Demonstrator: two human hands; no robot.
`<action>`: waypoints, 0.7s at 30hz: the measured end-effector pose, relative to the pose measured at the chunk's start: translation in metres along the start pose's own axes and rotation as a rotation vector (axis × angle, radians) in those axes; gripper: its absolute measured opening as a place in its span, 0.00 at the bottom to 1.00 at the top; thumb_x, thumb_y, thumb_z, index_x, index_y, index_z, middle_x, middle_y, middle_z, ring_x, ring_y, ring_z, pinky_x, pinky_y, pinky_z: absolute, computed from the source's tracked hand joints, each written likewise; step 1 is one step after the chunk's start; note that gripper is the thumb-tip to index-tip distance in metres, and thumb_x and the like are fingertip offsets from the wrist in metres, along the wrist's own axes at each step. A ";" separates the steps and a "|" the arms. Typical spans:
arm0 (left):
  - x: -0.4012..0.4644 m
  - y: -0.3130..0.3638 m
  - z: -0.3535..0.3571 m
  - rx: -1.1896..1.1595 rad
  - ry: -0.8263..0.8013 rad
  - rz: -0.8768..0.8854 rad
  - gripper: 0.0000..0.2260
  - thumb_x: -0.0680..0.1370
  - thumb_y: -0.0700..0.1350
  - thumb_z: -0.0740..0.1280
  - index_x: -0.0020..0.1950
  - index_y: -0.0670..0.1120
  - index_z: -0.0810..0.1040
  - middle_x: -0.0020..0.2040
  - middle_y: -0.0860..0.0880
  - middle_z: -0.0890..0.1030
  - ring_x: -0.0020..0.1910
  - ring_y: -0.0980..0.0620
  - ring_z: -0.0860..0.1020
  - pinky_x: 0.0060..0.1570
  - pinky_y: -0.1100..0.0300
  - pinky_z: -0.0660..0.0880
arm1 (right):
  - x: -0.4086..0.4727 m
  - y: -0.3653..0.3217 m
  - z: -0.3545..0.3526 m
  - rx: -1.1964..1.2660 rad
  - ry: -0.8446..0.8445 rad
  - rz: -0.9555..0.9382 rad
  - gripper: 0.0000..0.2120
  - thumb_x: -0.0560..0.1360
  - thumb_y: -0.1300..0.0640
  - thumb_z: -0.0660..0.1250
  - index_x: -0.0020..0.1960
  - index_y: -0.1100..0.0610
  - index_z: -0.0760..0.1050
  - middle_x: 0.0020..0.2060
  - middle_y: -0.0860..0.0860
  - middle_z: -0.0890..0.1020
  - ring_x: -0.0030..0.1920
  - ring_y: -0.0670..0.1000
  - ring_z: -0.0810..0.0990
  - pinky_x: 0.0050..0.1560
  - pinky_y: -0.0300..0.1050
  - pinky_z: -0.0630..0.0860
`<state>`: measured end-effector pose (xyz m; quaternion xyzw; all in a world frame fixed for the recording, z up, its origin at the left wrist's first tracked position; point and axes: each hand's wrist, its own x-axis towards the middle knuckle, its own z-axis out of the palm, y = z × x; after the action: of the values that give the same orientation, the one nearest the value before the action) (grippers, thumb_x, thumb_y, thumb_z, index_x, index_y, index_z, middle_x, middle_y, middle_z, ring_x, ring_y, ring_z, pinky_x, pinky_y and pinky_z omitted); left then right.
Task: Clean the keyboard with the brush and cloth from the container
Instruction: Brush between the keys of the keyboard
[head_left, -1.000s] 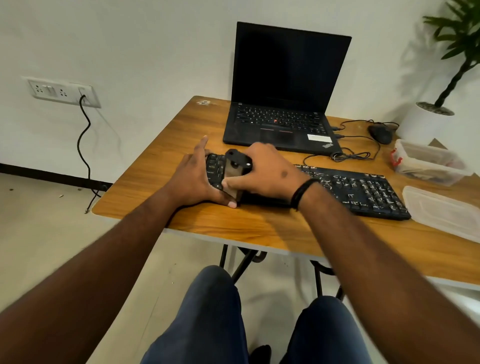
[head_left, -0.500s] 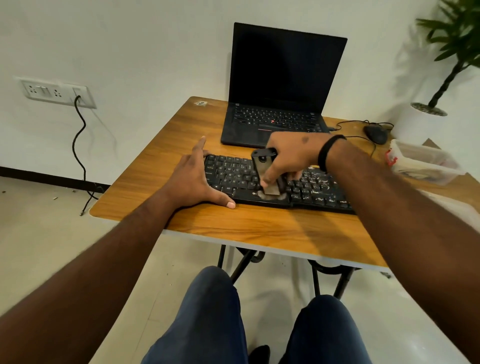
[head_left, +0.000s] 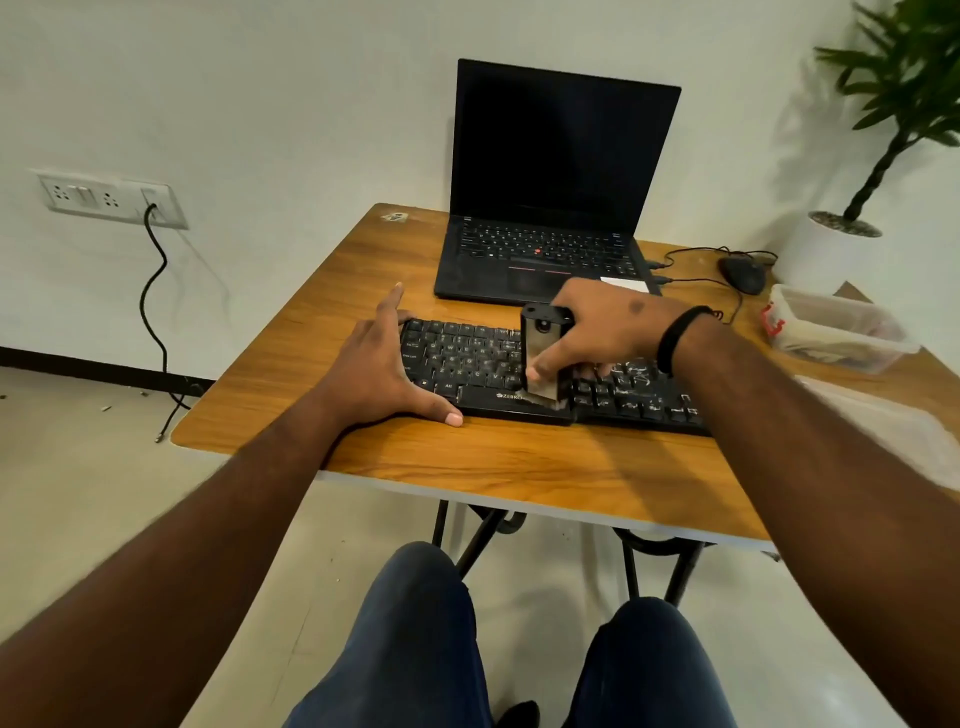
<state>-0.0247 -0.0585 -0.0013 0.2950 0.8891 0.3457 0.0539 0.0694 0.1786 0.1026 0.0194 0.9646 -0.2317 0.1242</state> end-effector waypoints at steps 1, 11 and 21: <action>0.000 0.000 0.000 0.000 0.001 -0.001 0.73 0.48 0.68 0.81 0.82 0.52 0.41 0.78 0.48 0.63 0.77 0.46 0.60 0.76 0.46 0.60 | -0.001 0.004 -0.001 0.013 0.003 0.011 0.10 0.70 0.51 0.77 0.43 0.56 0.80 0.35 0.51 0.84 0.32 0.48 0.82 0.30 0.40 0.76; 0.001 -0.002 0.001 -0.003 0.007 0.006 0.74 0.45 0.78 0.75 0.82 0.55 0.41 0.78 0.49 0.64 0.76 0.47 0.62 0.75 0.45 0.62 | 0.012 0.014 0.038 0.790 0.739 0.002 0.13 0.74 0.49 0.73 0.43 0.59 0.81 0.36 0.59 0.85 0.27 0.50 0.78 0.22 0.40 0.72; 0.004 -0.003 0.001 0.021 0.007 0.010 0.74 0.45 0.78 0.75 0.81 0.56 0.41 0.78 0.51 0.63 0.76 0.48 0.61 0.75 0.43 0.62 | 0.062 0.018 0.032 0.579 0.839 0.051 0.13 0.74 0.48 0.73 0.44 0.58 0.82 0.38 0.54 0.85 0.34 0.49 0.83 0.25 0.35 0.74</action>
<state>-0.0287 -0.0572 -0.0038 0.2987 0.8914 0.3378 0.0460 0.0184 0.1790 0.0512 0.1679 0.8268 -0.4587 -0.2789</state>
